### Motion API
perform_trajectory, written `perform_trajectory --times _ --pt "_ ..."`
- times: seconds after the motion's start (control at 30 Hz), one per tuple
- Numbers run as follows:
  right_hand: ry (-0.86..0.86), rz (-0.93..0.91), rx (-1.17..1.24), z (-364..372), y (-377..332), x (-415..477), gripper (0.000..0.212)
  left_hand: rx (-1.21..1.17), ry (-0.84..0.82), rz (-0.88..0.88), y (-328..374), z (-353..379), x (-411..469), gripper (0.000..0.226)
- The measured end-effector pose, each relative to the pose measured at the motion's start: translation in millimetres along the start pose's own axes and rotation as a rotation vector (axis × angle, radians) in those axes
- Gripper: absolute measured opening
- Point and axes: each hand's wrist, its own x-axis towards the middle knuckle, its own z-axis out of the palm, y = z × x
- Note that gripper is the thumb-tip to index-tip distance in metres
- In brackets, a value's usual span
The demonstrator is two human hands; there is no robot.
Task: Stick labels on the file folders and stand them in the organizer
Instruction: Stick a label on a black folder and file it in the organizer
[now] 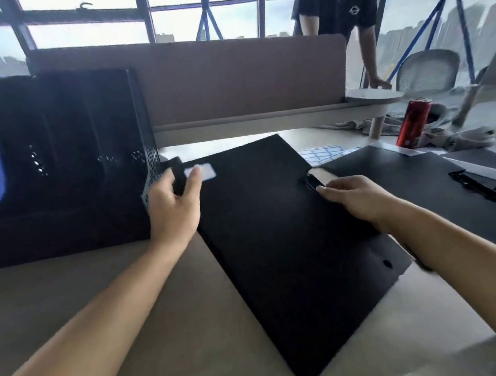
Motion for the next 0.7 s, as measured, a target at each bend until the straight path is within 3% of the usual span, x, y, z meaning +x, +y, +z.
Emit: perform_trajectory --times 0.1,0.17,0.23,0.3,0.47,0.57,0.7 --pt "0.16 -0.123 0.069 0 -20 -5 0.019 0.021 -0.032 -0.132 14 -12 1 0.027" --pt "0.218 -0.162 0.173 1 -36 -7 0.021 -0.229 -0.174 -0.351 31 -22 -2 0.05" --pt "0.234 -0.192 0.286 8 -52 -8 0.022 -0.448 -0.346 -0.509 47 -32 -11 0.037" --pt "0.262 -0.244 0.342 16 -66 -11 0.021 -0.502 -0.483 -0.486 59 -37 -22 0.019" --pt "0.392 -0.372 0.08 31 -84 -17 0.019 -0.489 -0.388 -0.266 67 -45 -36 0.025" --pt "0.316 -0.342 -0.05 44 -91 -24 0.065 -0.243 -0.32 -0.07 62 -47 -43 0.022" --pt "0.115 -0.359 0.117 63 -113 -29 0.117 -0.182 -0.274 0.087 79 -51 -50 0.024"
